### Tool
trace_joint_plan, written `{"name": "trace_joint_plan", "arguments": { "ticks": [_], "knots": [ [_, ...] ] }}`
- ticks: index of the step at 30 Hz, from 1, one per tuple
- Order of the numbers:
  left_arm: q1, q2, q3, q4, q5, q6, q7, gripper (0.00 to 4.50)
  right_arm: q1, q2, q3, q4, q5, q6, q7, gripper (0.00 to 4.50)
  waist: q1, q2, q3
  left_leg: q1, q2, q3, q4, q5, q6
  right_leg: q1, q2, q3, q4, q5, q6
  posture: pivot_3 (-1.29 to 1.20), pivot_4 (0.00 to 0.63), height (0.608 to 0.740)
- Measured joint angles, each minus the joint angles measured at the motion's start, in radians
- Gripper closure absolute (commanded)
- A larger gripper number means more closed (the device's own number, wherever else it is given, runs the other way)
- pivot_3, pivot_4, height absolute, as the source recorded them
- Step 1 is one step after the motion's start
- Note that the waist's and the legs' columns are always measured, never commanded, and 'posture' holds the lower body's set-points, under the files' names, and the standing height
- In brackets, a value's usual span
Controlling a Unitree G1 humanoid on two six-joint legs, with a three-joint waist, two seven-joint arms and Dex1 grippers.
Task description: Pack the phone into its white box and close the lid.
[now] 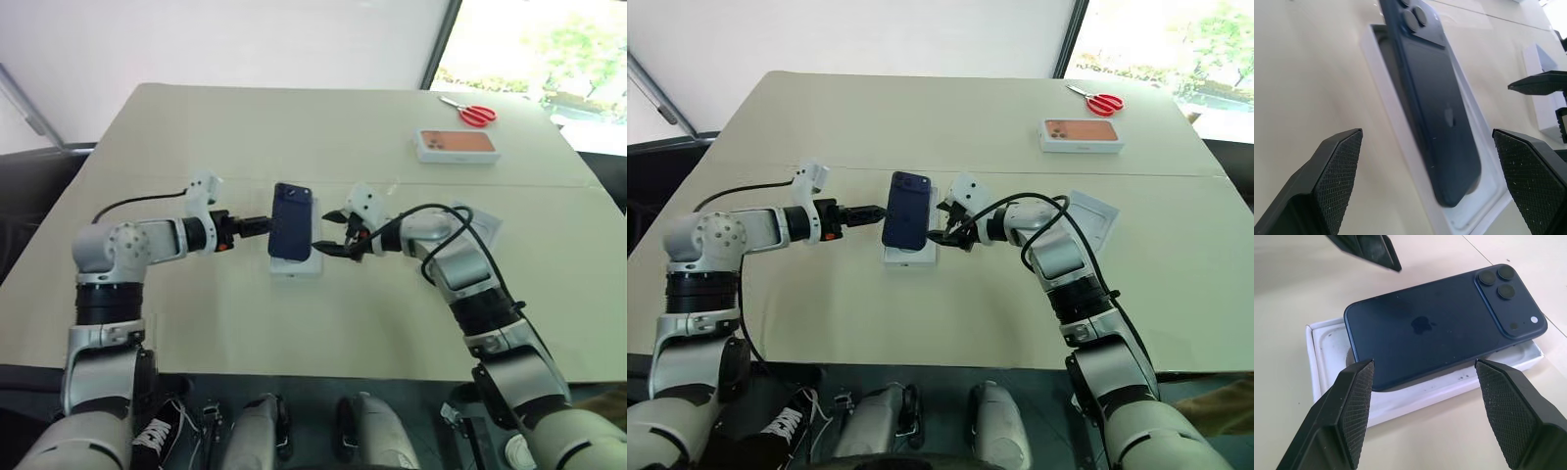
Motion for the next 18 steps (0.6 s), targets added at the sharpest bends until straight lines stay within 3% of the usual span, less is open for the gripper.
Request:
{"name": "trace_joint_plan", "arguments": {
  "ticks": [10,18],
  "knots": [
    [-0.070,-0.107,0.091,0.170,-0.019,-0.010,0.020,0.06,-0.001,0.011,0.011,0.019,-0.009,-0.017,-0.011,1.05,0.001,0.000,0.000,0.000,0.000,0.000,0.000,0.000,0.000,0.000,0.000,0.000,0.000,0.000,0.000,0.00,0.150,0.738],
    [-0.122,-0.147,0.070,0.323,0.024,-0.155,-0.019,0.06,-0.001,0.010,0.011,0.020,-0.011,-0.020,-0.018,1.05,0.000,0.000,0.000,0.000,0.000,0.000,0.000,0.000,0.000,0.000,0.000,0.000,0.000,0.000,0.000,0.00,0.150,0.738]
  ]
}}
